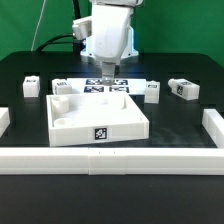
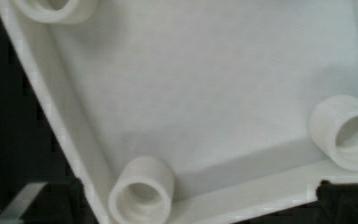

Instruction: Assemble one leg

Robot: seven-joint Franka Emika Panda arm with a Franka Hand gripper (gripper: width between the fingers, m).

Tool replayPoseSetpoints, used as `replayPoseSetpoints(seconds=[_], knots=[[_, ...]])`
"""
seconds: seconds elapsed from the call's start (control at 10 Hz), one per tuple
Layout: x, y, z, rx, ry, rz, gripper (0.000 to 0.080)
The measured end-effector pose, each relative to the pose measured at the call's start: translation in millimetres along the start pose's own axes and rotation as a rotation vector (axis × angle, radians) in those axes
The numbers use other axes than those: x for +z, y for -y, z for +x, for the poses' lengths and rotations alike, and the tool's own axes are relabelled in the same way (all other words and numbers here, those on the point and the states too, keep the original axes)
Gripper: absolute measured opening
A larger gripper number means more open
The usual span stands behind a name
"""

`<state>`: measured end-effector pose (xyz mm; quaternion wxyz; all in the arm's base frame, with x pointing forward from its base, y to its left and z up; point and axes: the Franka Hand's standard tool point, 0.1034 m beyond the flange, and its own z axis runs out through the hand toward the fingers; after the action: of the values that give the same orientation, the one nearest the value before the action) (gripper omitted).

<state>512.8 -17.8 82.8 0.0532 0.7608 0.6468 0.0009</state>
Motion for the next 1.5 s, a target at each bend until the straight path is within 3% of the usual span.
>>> replayPoseSetpoints(seconds=[0.2,0.3,0.7,1.1,1.3,1.5], knots=[[0.6,0.4,-1.1,-0.012,0.001,0.001,0.0650],[2.9,2.2,-7.9,-0.145,0.001,0.008,0.0650],[17.5,24.6,-17.4,-0.305,0.000,0.055,0.0650],[17.7,24.8,-18.1,-0.302,0.000,0.055,0.0650],[28.3,44.4,-32.9,-0.319,-0.005,0.094,0.0650],[42.8,71.4,-40.6,-0.300,-0.021,0.114,0.0650]])
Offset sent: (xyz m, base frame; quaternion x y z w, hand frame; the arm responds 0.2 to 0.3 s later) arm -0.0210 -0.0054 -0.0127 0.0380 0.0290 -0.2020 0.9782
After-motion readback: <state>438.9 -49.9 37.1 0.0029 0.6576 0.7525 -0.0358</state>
